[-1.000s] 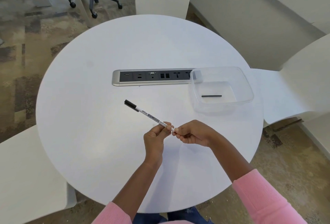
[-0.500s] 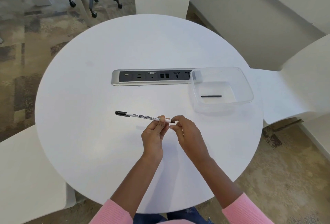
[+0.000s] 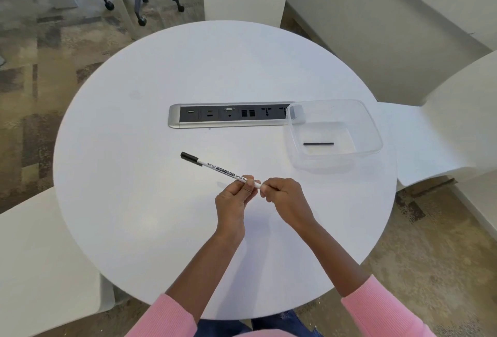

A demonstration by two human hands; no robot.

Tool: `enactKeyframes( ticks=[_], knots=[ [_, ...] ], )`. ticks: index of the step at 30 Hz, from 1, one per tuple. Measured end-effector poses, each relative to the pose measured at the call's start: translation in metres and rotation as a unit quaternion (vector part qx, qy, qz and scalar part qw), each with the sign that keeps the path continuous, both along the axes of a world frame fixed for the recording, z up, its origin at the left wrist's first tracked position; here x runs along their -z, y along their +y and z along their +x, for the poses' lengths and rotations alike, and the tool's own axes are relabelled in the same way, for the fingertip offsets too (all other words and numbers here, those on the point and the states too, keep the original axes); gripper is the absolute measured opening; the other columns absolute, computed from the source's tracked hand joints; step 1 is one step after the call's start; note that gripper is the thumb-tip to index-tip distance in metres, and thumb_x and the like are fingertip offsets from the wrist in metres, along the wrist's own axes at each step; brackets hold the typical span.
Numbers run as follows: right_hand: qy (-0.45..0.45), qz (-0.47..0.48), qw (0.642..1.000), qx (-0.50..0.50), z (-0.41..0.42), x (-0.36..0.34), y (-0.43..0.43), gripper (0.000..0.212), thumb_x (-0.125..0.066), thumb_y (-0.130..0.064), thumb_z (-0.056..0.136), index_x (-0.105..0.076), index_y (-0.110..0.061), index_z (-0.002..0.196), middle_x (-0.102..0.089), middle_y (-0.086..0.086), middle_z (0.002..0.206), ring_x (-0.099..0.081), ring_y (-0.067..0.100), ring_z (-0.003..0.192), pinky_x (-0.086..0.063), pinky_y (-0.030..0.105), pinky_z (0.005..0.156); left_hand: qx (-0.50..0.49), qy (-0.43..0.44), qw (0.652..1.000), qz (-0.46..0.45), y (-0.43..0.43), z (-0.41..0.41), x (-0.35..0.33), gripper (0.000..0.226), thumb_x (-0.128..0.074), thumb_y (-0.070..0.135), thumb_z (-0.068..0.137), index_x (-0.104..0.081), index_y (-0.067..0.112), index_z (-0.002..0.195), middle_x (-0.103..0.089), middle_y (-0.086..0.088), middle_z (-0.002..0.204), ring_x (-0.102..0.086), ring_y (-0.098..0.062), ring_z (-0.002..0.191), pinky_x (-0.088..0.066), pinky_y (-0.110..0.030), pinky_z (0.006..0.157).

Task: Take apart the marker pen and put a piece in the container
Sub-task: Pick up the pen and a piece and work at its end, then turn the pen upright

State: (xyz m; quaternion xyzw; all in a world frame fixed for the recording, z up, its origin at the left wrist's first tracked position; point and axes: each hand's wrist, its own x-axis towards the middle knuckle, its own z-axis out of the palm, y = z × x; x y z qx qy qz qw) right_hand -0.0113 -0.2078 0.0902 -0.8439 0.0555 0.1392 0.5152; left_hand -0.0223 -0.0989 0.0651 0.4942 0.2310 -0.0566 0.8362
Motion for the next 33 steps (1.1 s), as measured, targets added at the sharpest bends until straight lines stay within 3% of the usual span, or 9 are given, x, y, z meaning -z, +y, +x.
enactKeyframes(
  ticks=[5, 8, 11, 13, 15, 19, 22, 29, 33],
  knots=[
    [0.191, 0.143, 0.971, 0.03, 0.006, -0.001, -0.007, 0.035, -0.048, -0.005, 0.088, -0.057, -0.011, 0.055, -0.046, -0.001, 0.048, -0.037, 0.009, 0.042, -0.033, 0.012, 0.041, 0.05, -0.027, 0.997, 0.046, 0.002, -0.002, 0.004, 0.008, -0.058, 0.003, 0.085, -0.063, -0.002, 0.082, -0.064, 0.011, 0.057, -0.059, -0.009, 0.062, -0.053, -0.017, 0.076],
    [0.326, 0.26, 0.907, 0.058, 0.009, 0.0, -0.013, 0.033, -0.041, -0.004, 0.089, -0.057, -0.008, 0.061, -0.049, -0.006, 0.045, -0.038, 0.004, 0.039, -0.034, 0.012, 0.038, 0.068, -0.029, 0.996, 0.05, 0.003, -0.003, 0.004, 0.01, -0.059, 0.003, 0.083, -0.063, 0.001, 0.074, -0.064, 0.009, 0.058, -0.059, -0.013, 0.062, -0.054, -0.019, 0.077],
    [0.381, 0.343, 0.856, 0.067, 0.008, 0.001, -0.017, 0.031, -0.037, -0.005, 0.09, -0.056, -0.007, 0.065, -0.048, -0.006, 0.043, -0.037, 0.004, 0.038, -0.032, 0.011, 0.035, 0.078, -0.035, 0.995, 0.052, 0.004, -0.003, 0.003, 0.014, -0.061, 0.003, 0.082, -0.064, 0.005, 0.068, -0.065, 0.006, 0.058, -0.06, -0.012, 0.06, -0.053, -0.018, 0.073],
    [0.362, 0.358, 0.858, 0.065, 0.005, 0.0, -0.016, 0.029, -0.041, -0.01, 0.091, -0.058, -0.008, 0.068, -0.048, -0.007, 0.043, -0.039, 0.004, 0.039, -0.034, 0.011, 0.036, 0.064, -0.034, 0.996, 0.051, 0.004, -0.001, 0.003, 0.018, -0.061, 0.002, 0.081, -0.067, 0.009, 0.066, -0.067, 0.008, 0.06, -0.063, -0.009, 0.063, -0.053, -0.015, 0.07],
    [0.298, 0.313, 0.9, 0.056, 0.004, 0.002, -0.012, 0.032, -0.044, -0.019, 0.093, -0.062, -0.009, 0.069, -0.051, -0.007, 0.045, -0.044, 0.004, 0.043, -0.039, 0.012, 0.041, 0.034, -0.025, 0.998, 0.042, 0.005, 0.0, 0.004, 0.018, -0.06, 0.002, 0.083, -0.069, 0.008, 0.068, -0.068, 0.01, 0.064, -0.064, -0.008, 0.066, -0.053, -0.014, 0.069],
    [0.06, 0.059, 0.994, 0.063, -0.003, 0.007, -0.004, 0.033, -0.038, -0.024, 0.096, -0.064, -0.013, 0.08, -0.056, -0.007, 0.062, -0.05, 0.003, 0.056, -0.042, 0.013, 0.056, -0.002, -0.004, 1.0, 0.02, 0.005, 0.003, 0.006, 0.019, -0.059, 0.003, 0.084, -0.068, 0.004, 0.068, -0.068, 0.012, 0.065, -0.064, -0.004, 0.066, -0.053, -0.012, 0.067],
    [-0.06, -0.02, 0.995, 0.074, -0.006, 0.011, -0.002, 0.021, -0.043, -0.017, 0.093, -0.063, -0.014, 0.089, -0.059, -0.008, 0.076, -0.055, -0.001, 0.071, -0.04, 0.008, 0.065, 0.007, 0.007, 0.999, 0.035, 0.009, 0.006, 0.007, 0.017, -0.061, 0.004, 0.083, -0.069, 0.006, 0.068, -0.069, 0.011, 0.064, -0.064, -0.004, 0.065, -0.053, -0.012, 0.064],
    [-0.057, -0.018, 0.997, 0.052, 0.014, 0.012, 0.013, 0.011, -0.056, -0.014, 0.085, -0.067, -0.013, 0.087, -0.065, -0.002, 0.091, -0.056, 0.004, 0.072, -0.04, -0.002, 0.061, 0.157, 0.009, 0.964, 0.213, 0.011, 0.006, 0.012, 0.013, -0.063, 0.006, 0.082, -0.071, 0.012, 0.073, -0.067, -0.001, 0.068, -0.059, -0.015, 0.065, -0.051, -0.02, 0.068],
    [-0.009, -0.022, 0.999, 0.046, 0.021, 0.013, 0.022, 0.014, -0.061, -0.016, 0.082, -0.066, -0.011, 0.094, -0.063, 0.001, 0.083, -0.057, 0.01, 0.072, -0.042, 0.004, 0.058, 0.226, -0.002, 0.943, 0.244, 0.014, 0.007, 0.014, 0.024, -0.056, -0.003, 0.082, -0.069, 0.013, 0.069, -0.067, 0.004, 0.061, -0.059, -0.021, 0.07, -0.05, -0.028, 0.07]
  ],
)
